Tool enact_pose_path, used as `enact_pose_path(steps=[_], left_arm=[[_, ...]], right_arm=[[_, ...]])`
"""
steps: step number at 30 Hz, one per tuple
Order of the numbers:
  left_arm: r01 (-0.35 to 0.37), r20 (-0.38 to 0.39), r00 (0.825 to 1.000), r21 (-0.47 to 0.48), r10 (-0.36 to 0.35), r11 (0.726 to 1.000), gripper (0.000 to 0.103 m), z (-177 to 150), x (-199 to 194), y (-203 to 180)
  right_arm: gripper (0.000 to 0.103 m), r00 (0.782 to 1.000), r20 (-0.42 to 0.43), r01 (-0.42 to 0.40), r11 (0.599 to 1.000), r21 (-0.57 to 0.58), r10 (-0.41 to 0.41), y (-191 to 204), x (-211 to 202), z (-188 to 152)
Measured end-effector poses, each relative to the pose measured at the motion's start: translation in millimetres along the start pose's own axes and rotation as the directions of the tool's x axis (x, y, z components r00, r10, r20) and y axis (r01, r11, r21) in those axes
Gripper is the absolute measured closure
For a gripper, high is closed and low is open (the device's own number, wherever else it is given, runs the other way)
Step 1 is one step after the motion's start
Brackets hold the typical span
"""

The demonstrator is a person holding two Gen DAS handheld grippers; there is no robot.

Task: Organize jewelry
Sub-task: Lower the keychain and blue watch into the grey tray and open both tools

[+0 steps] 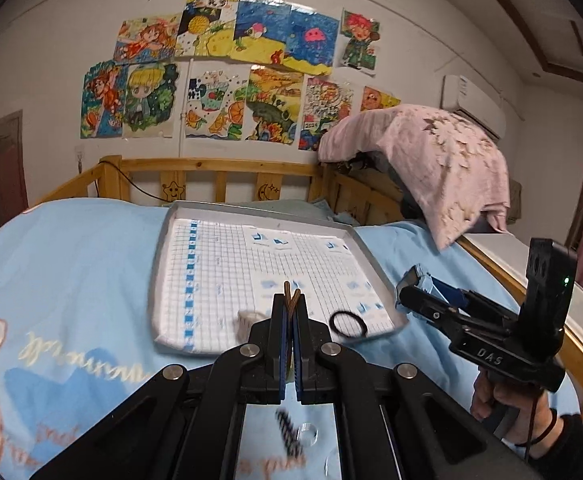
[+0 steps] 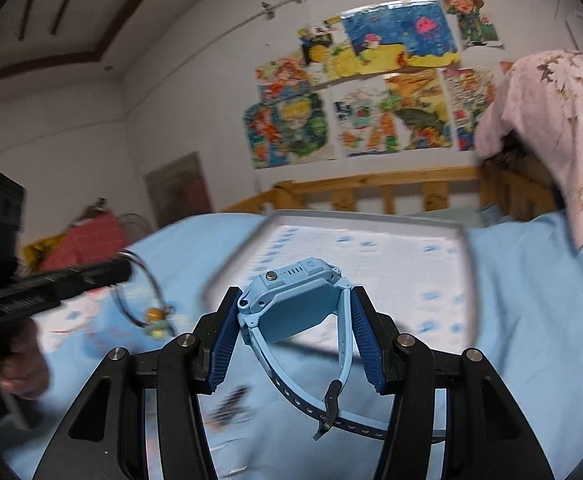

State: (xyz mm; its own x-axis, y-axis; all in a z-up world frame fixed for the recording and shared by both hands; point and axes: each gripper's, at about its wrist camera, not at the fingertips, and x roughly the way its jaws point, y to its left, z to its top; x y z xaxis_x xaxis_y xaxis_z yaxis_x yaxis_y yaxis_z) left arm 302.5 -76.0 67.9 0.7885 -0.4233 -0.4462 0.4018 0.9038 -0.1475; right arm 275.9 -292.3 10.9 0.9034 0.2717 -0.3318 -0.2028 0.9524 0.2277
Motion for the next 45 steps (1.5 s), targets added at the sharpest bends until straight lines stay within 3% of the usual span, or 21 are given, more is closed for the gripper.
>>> enact_pose_path(steps=[6,11,21,29,31,32,34,35,36,38,41,43,45], left_arm=[[-0.007,-0.049,0.999,-0.030,0.006,1.000,0.100,14,76,-10],[-0.024,-0.096,0.995,-0.065,0.018,0.998,0.100,21,126,-8],[-0.097,-0.199,0.976,-0.018,0.091,0.995,0.100,6,167,-10],[-0.102,-0.252,0.965,-0.133,0.066,0.986,0.098,2,168,7],[-0.102,-0.251,0.966,-0.130,0.067,0.986,0.093,2,163,5],[-0.107,-0.245,0.967,-0.123,0.074,0.987,0.083,3,159,4],[-0.120,-0.210,0.973,-0.107,0.096,0.987,0.053,4,145,2],[-0.128,-0.175,0.979,-0.102,0.109,0.986,0.024,5,136,0],[-0.135,-0.137,0.983,-0.100,0.121,0.986,0.014,6,128,0],[-0.135,-0.046,0.990,-0.093,0.131,0.986,0.014,8,104,-4],[-0.141,-0.022,0.990,-0.095,0.139,0.985,0.014,9,84,-7],[-0.157,0.012,0.987,-0.091,0.159,0.983,0.008,8,66,-8],[-0.180,0.057,0.981,-0.095,0.186,0.979,0.001,6,45,-10]], right_arm=[[0.054,0.993,-0.050,0.111,0.993,0.033,-0.109,-54,41,12],[0.054,0.988,-0.078,0.141,0.987,0.078,-0.134,-90,72,20],[0.054,0.976,-0.188,0.114,0.994,-0.002,-0.112,-81,127,-1],[0.053,0.966,-0.231,0.120,0.993,0.003,-0.116,-78,132,-8],[0.052,0.968,-0.220,0.123,0.992,0.004,-0.119,-78,128,-8],[0.051,0.970,-0.210,0.126,0.992,0.004,-0.122,-77,124,-7],[0.047,0.973,-0.190,0.132,0.991,0.009,-0.127,-77,116,-5],[0.046,0.975,-0.177,0.137,0.991,0.011,-0.132,-77,112,-3],[0.045,0.977,-0.164,0.141,0.990,0.014,-0.137,-78,107,-2],[0.040,0.980,-0.134,0.151,0.988,0.021,-0.147,-76,95,2],[0.032,0.985,-0.068,0.162,0.986,0.029,-0.160,-71,71,8],[0.029,0.987,-0.028,0.161,0.986,0.050,-0.160,-69,54,9],[0.018,0.989,0.022,0.146,0.986,0.077,-0.148,-64,33,11]])
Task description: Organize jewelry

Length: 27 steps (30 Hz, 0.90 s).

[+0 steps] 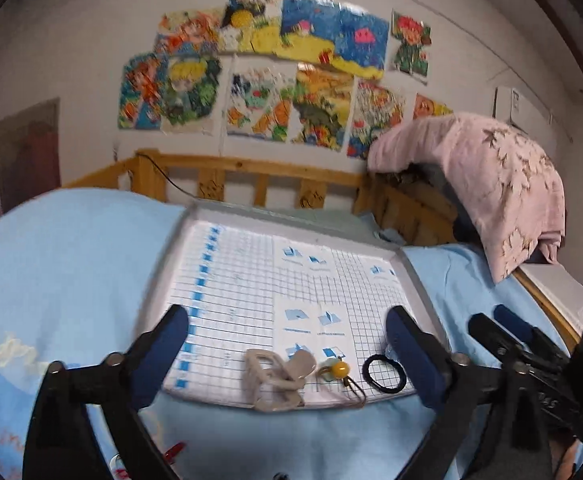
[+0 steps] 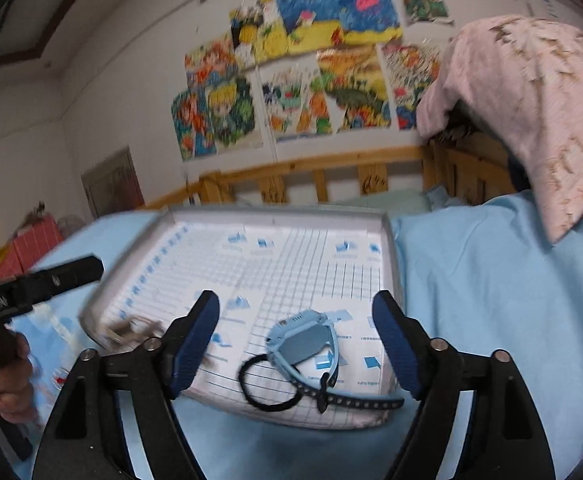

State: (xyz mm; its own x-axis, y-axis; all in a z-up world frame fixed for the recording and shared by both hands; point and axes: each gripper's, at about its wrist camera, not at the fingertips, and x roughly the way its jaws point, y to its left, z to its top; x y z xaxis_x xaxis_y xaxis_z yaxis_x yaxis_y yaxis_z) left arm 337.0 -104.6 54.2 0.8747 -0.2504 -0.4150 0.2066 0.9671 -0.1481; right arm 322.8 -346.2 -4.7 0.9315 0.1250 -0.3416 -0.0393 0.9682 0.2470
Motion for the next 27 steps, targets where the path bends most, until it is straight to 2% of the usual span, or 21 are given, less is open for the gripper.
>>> enact_pose_path(steps=[2,6,10,16,20,27], left_arm=[[-0.016,0.039,0.999,-0.004,0.016,1.000,0.000,-2,-21,3],[-0.053,0.097,0.994,-0.022,0.055,0.998,0.000,-11,-59,11],[-0.069,0.127,0.989,-0.025,0.071,0.997,0.000,-24,-95,16],[-0.110,0.169,0.980,0.006,0.108,0.994,0.000,-59,-154,20],[-0.124,0.183,0.975,-0.016,0.125,0.992,0.000,-87,-190,27],[-0.152,0.184,0.971,-0.036,0.156,0.988,0.000,-120,-227,35]], right_arm=[[0.013,1.000,0.028,0.002,1.000,-0.023,-0.002,4,-16,3],[0.011,0.996,0.081,0.023,0.998,-0.050,-0.019,16,-52,8],[0.004,0.993,0.120,0.029,0.997,-0.066,-0.021,31,-91,4],[0.004,0.987,0.160,0.023,0.996,-0.092,-0.009,57,-152,-18],[0.004,0.982,0.189,0.033,0.992,-0.119,-0.010,77,-191,-43],[0.004,0.982,0.190,0.030,0.988,-0.148,-0.002,97,-232,-79]])
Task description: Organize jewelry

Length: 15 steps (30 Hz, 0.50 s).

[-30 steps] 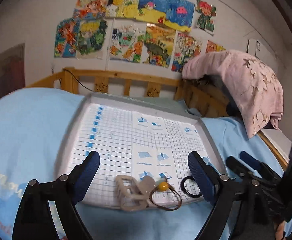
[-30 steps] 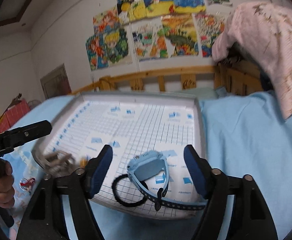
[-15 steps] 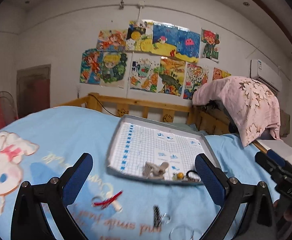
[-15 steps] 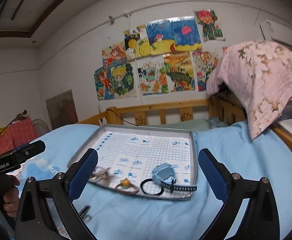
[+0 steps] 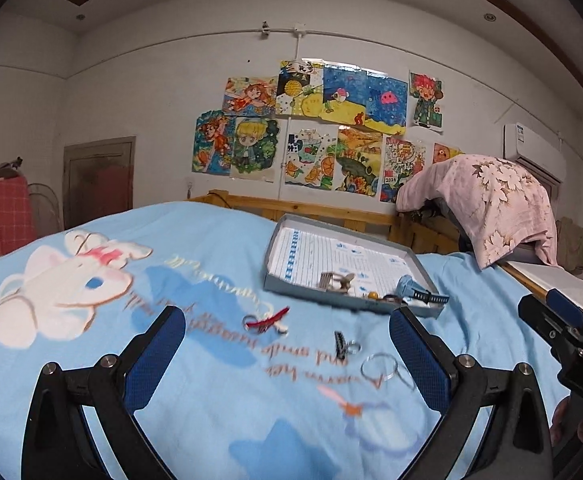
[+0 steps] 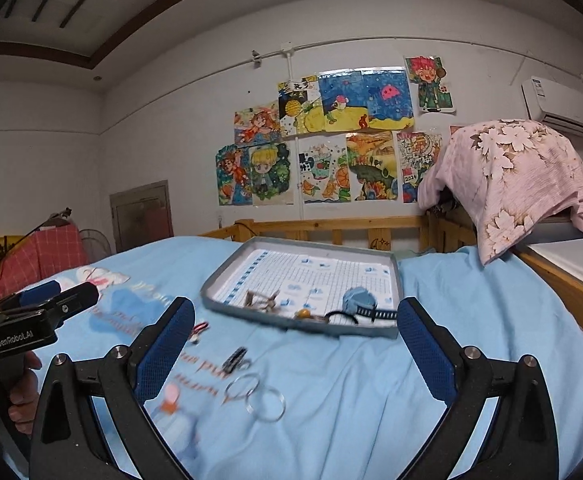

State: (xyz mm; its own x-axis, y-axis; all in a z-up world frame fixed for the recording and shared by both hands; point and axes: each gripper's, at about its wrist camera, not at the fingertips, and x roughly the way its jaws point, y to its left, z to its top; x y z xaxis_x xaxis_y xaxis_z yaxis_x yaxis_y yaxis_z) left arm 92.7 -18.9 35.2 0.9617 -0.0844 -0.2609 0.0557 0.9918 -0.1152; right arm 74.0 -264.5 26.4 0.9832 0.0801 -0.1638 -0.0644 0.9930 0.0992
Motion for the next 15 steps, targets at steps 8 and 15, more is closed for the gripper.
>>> enact_pose_path(steps=[8,15], left_arm=[[-0.025,-0.028,0.999,-0.006,0.025,1.000,0.000,-19,-27,13],[-0.021,-0.033,0.999,0.003,0.021,1.000,0.000,-29,-35,17]], right_arm=[[0.004,1.000,-0.010,-0.005,1.000,0.005,0.005,9,-31,-15],[0.004,0.999,-0.054,0.007,1.000,0.028,-0.006,5,-45,-31]])
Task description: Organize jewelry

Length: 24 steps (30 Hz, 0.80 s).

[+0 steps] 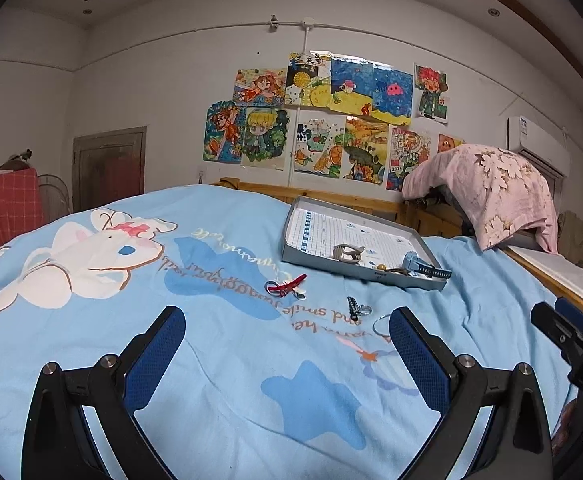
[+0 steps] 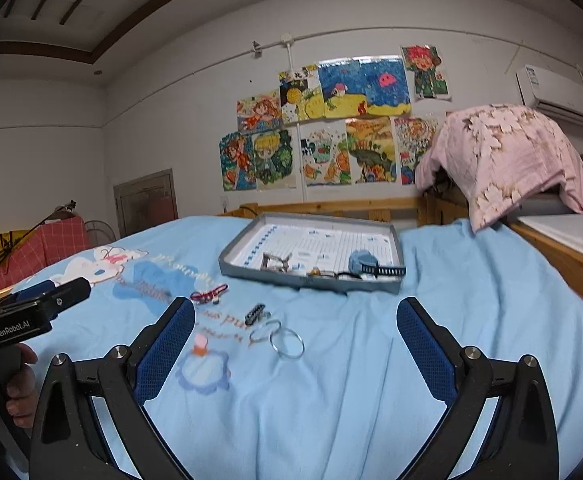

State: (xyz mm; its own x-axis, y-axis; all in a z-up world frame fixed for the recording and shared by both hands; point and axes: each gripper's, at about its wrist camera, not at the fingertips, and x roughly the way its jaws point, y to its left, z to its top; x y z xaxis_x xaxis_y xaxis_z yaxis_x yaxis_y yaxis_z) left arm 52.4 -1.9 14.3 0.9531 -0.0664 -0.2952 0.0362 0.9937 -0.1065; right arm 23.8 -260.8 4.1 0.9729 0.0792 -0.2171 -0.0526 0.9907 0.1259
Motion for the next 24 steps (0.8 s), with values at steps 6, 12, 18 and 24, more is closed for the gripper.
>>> enact_pose_path(steps=[6,12,18,24], left_arm=[[0.002,-0.004,1.000,0.011,-0.002,1.000,0.000,-2,4,-1],[0.011,-0.030,1.000,0.007,-0.011,1.000,0.000,-1,17,-1],[0.017,-0.015,1.000,0.045,-0.017,0.999,0.000,16,33,-8],[0.038,-0.006,0.999,0.089,-0.037,0.995,0.000,39,60,-16]], right_arm=[[0.004,1.000,0.003,0.017,1.000,-0.001,-0.017,-5,0,3],[0.004,1.000,0.004,0.021,1.000,0.000,-0.021,-7,7,9],[0.004,1.000,-0.002,0.003,1.000,-0.019,-0.003,-9,21,21],[0.004,1.000,0.028,0.012,0.994,-0.110,-0.009,-11,39,50]])
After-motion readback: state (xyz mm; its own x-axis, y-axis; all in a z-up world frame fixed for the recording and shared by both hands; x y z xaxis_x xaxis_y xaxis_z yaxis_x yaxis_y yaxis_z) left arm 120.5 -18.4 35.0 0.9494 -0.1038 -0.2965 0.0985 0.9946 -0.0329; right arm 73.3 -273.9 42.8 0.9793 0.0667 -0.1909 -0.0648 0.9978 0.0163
